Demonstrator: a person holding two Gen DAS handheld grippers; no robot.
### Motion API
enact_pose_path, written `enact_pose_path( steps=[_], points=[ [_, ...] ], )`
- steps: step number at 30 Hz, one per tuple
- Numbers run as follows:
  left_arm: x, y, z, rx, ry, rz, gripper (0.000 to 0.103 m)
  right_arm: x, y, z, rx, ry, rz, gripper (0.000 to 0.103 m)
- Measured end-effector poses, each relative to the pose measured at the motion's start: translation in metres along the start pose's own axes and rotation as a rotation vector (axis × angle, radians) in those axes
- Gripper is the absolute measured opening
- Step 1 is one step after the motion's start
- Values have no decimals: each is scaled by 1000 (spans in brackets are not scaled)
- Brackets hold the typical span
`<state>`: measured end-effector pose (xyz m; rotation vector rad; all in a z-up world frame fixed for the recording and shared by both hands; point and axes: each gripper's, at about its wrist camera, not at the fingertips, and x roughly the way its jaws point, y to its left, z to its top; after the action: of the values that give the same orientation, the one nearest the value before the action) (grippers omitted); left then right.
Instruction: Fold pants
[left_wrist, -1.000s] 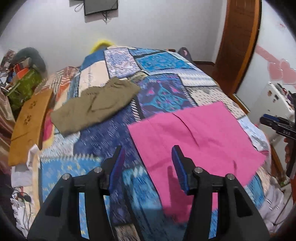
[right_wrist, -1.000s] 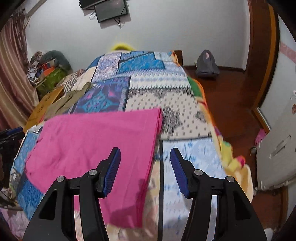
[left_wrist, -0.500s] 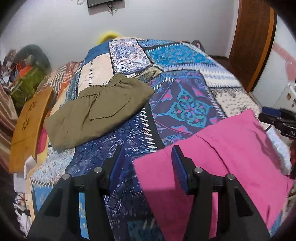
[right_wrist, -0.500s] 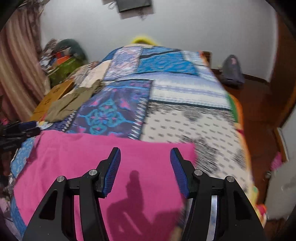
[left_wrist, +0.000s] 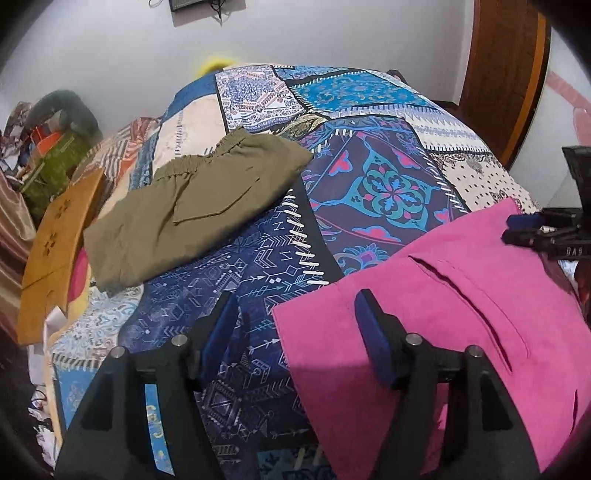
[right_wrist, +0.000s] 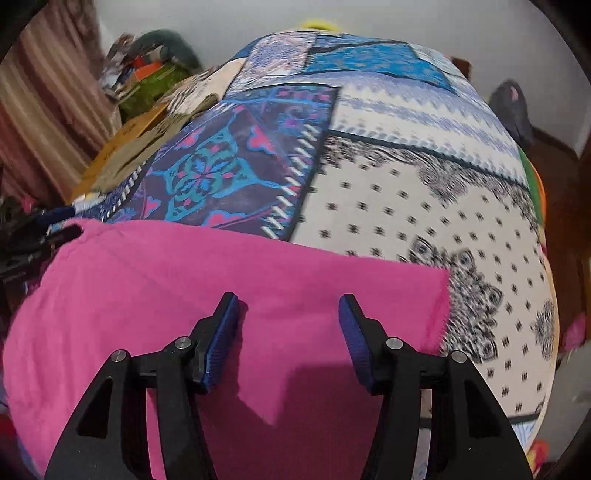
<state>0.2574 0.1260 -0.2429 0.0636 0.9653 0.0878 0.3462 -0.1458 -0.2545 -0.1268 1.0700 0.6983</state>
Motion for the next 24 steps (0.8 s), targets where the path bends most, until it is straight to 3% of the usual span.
enact_pose_path(
  steps=[3, 6, 10, 18, 24],
  points=[
    [-6, 4, -5, -1, 2, 10, 66, -4, -8, -9, -36, 10, -132, 51],
    [-3, 11, -17, -7, 51, 33, 67, -11, -26, -21, 33, 23, -165, 51],
    [-13, 27, -27, -84, 69, -7, 67, -33, -32, -29, 74, 12, -201, 51],
    [-64, 16, -25, -66, 6, -6, 67, -98, 9, -23, 45, -141, -140, 51],
    [-109, -3, -38, -70, -46, -74, 75, -127, 62, -27, -21, -222, -96, 51]
  ],
)
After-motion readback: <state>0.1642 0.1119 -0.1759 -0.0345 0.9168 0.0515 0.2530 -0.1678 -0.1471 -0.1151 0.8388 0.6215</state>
